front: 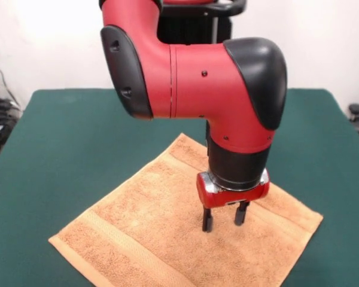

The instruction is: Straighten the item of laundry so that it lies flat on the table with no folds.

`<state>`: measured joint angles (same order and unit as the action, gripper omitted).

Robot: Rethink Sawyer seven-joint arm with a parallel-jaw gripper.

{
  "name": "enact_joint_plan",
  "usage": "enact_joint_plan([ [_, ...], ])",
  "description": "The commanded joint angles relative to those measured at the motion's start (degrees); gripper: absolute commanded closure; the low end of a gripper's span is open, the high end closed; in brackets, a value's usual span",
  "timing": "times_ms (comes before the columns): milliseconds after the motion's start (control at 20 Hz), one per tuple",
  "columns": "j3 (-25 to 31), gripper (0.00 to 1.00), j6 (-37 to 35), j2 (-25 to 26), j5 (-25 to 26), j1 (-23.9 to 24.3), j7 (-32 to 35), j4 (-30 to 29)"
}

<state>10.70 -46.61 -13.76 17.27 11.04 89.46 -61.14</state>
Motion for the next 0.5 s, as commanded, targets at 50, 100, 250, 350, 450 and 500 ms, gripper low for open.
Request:
enact_joint_plan([
  [50,-4.5,0.0,-15.3,10.2,-2.1,-2.4,12.2,-1.5],
  [100,-4.8,0.0,-16.3,10.5,-2.5,-2.6,12.2,-1.2],
  [250,-5.3,0.0,-18.9,11.5,-3.7,-2.9,12.1,0.1],
  [350,-5.7,0.0,-18.9,11.8,-4.4,-3.0,11.9,0.2],
  [450,-6.1,0.0,-19.3,11.9,-5.0,-3.3,11.8,0.4],
  [500,-6.3,0.0,-19.6,12.0,-5.3,-3.4,11.6,0.6],
])
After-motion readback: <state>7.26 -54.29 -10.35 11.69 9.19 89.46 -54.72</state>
